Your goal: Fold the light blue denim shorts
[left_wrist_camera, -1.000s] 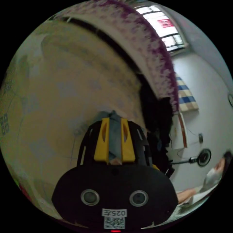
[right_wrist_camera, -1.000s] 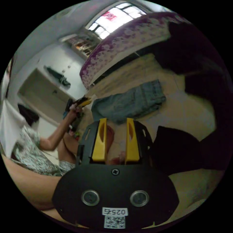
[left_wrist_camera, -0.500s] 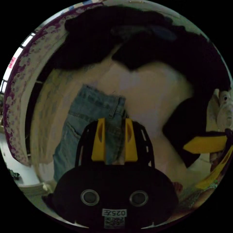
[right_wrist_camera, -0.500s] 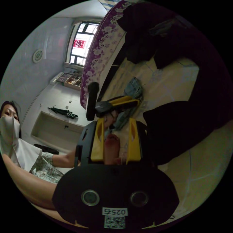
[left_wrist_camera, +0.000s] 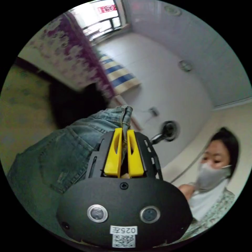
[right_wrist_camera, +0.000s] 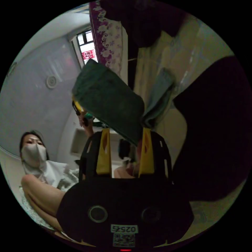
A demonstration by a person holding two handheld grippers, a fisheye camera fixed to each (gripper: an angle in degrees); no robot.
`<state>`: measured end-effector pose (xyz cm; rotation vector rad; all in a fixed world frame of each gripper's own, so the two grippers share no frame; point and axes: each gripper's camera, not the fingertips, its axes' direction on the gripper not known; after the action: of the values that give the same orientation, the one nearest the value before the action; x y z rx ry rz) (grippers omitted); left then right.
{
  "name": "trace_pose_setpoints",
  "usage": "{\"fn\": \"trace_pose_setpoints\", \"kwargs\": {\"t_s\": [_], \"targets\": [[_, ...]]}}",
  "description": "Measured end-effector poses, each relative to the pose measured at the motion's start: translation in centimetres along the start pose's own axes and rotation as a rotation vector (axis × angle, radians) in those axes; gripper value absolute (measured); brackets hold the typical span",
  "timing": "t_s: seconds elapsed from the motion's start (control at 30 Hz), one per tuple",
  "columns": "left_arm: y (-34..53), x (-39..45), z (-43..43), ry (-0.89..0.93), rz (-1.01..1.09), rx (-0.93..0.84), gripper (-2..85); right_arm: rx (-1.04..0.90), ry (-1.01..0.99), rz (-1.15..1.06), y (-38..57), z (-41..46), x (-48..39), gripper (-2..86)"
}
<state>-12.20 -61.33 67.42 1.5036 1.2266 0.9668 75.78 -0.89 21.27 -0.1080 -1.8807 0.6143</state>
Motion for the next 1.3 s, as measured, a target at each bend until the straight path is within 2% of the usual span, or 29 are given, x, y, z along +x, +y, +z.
{"fn": "trace_pose_setpoints", "kwargs": {"t_s": [0.07, 0.13, 0.17, 0.23, 0.33, 0.4, 0.47, 0.5, 0.57, 0.63, 0.67, 0.7, 0.77, 0.8, 0.83, 0.87, 0.9, 0.93, 0.97, 1.03, 1.07, 1.17, 1.3], "targets": [[-4.2, 5.1, -3.7, 0.42, 0.037, 0.166, -1.0, 0.057, -0.077, 0.041, -0.3, 0.4, 0.0, 19.9], [-7.4, 9.5, -7.3, 0.554, 0.108, 0.267, -0.9, 0.129, -0.124, 0.038, -0.3, 0.2, -0.7, 21.7], [-9.2, 12.7, -10.4, 0.533, 0.177, 0.314, -0.9, 0.157, -0.146, 0.057, -0.5, 0.0, -1.1, 22.5], [-11.3, 16.5, -16.1, 0.41, 0.247, 0.378, -0.8, 0.182, -0.096, 0.043, -0.7, -0.5, -2.2, 22.9], [-12.7, 19.8, -26.9, 0.178, 0.283, 0.483, -0.8, 0.186, 0.155, -0.009, -1.5, -0.7, -3.9, 22.8], [-11.8, 19.9, -33.8, 0.019, 0.27, 0.547, -0.8, 0.204, 0.175, -0.021, -2.1, -0.7, -4.2, 22.7], [-8.7, 17.7, -43.0, -0.242, 0.136, 0.627, -0.8, 0.239, 0.2, 0.012, -3.1, -0.2, -4.0, 21.9], [-7.7, 16.9, -45.3, -0.311, 0.093, 0.647, -0.8, 0.237, 0.23, 0.013, -3.4, 0.2, -4.0, 21.6], [-2.6, 12.6, -53.8, -0.64, -0.081, 0.716, -0.9, 0.176, 0.427, -0.024, -5.0, 2.5, -4.2, 18.9], [1.5, 8.6, -59.5, -0.841, -0.26, 0.738, -0.9, 0.143, 0.564, -0.044, -6.0, 4.7, -4.7, 13.0], [4.3, 5.8, -62.6, -0.935, -0.395, 0.725, -0.9, 0.197, 0.613, -0.089, -6.1, 6.0, -5.9, 10.1], [5.8, 4.3, -63.9, -0.949, -0.471, 0.721, -0.9, 0.216, 0.629, -0.136, -6.0, 6.9, -6.8, 8.6], [11.0, -0.2, -66.3, -0.992, -0.65, 0.698, -0.9, 0.13, 0.764, -0.296, -6.5, 12.4, -9.9, 7.6], [12.2, -0.9, -66.4, -0.991, -0.651, 0.716, -1.0, 0.1, 0.799, -0.33, -6.6, 14.0, -10.3, 7.0], [14.6, -1.2, -66.9, -0.947, -0.62, 0.838, -1.0, 0.029, 0.875, -0.379, -7.0, 17.1, -10.4, 4.6], [17.1, -1.5, -67.5, -0.803, -0.587, 1.018, -1.0, -0.071, 0.966, -0.405, -7.7, 20.4, -9.5, 1.0], [18.1, -1.9, -67.9, -0.722, -0.578, 1.084, -1.0, -0.138, 1.018, -0.415, -8.0, 22.0, -8.7, 0.6], [19.4, -2.5, -68.5, -0.616, -0.588, 1.161, -1.0, -0.301, 1.176, -0.427, -8.6, 25.3, -6.7, -0.2], [19.6, -2.3, -69.1, -0.615, -0.608, 1.205, -1.0, -0.349, 1.256, -0.547, -8.6, 26.8, -7.1, -0.5], [18.1, -1.4, -70.1, -0.639, -0.635, 1.186, -1.0, -0.468, 1.42, -0.646, -9.4, 28.4, -7.2, -0.8], [16.2, -0.7, -70.9, -0.668, -0.634, 1.13, -1.0, -0.539, 1.434, -0.641, -10.6, 28.7, -7.2, -0.9], [10.5, 1.9, -72.2, -0.752, -0.578, 0.969, -1.0, -0.697, 1.413, -0.449, -15.4, 28.5, -7.0, -0.9], [5.8, 3.5, -71.7, -0.877, -0.608, 0.765, -0.9, -0.723, 1.5, -0.372, -17.8, 27.8, -6.8, -0.9]]}}
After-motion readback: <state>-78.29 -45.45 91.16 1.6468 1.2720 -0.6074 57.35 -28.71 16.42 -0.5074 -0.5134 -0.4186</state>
